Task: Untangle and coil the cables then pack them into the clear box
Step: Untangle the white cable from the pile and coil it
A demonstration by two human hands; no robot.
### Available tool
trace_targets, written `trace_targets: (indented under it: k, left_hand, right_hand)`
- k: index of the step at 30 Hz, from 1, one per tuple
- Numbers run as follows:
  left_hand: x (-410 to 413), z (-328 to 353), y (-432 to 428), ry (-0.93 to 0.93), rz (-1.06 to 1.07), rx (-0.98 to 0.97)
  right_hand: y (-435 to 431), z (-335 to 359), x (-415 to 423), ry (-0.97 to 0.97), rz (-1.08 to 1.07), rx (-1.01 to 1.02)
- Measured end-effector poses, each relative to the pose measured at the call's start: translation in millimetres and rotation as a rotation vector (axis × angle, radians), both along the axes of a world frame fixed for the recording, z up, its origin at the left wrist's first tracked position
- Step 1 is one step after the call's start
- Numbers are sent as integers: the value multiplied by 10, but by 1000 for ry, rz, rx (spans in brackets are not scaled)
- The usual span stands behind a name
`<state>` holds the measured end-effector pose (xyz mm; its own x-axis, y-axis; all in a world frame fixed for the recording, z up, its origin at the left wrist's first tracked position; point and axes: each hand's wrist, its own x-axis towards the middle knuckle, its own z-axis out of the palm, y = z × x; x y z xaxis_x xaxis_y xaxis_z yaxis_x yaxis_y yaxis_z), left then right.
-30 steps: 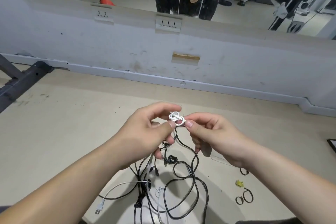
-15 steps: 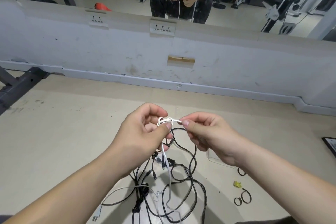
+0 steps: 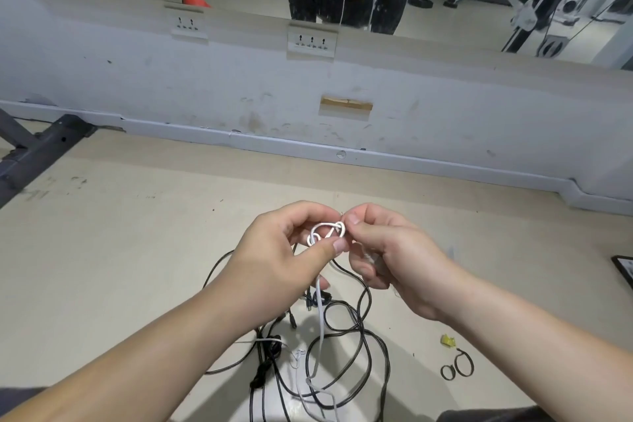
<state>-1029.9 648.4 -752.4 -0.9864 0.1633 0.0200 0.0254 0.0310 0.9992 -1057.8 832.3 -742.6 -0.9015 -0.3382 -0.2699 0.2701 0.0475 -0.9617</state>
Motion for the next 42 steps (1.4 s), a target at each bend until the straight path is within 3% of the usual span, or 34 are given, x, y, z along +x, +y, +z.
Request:
trace_targets:
  k: [3, 7, 12, 18, 20, 23, 25, 27, 31, 33, 38, 42]
  left_hand:
    - [37, -16, 63, -25, -9, 12]
    - [14, 30, 42, 0, -12, 28]
    - [-35, 89, -53, -139, -14, 109]
    - [-61, 89, -55, -186, 121, -73]
    - [-55, 102, -10, -193, 155, 7]
    - [-87, 145, 18, -253, 188, 338]
    - [-101, 152, 0, -270, 166, 383]
    - [-97, 159, -14, -276, 118, 324]
    - [-79, 116, -15, -250, 5, 92]
    - [-61, 86, 2, -205, -14, 10]
    - [-125, 4, -28, -158, 204, -109]
    - [-153, 20, -66, -225, 208, -137]
  right_hand:
    - [-51, -34, 20, 13, 1, 71]
    - [-50, -18, 7, 37, 41, -48]
    - [70, 2, -67, 84, 8, 10]
    - [23, -35, -56, 59, -45, 74]
    - [-5, -41, -75, 25, -120, 56]
    - [-7, -34, -123, -90, -167, -30]
    - [-3, -26, -130, -185, -135, -132]
    - [1, -35, -121, -218, -111, -187]
    - [61, -91, -125, 16, -156, 55]
    - [60, -99, -115, 65, -174, 77]
    - [21, -101, -110, 42, -257, 24]
    - [22, -67, -131, -32, -237, -18]
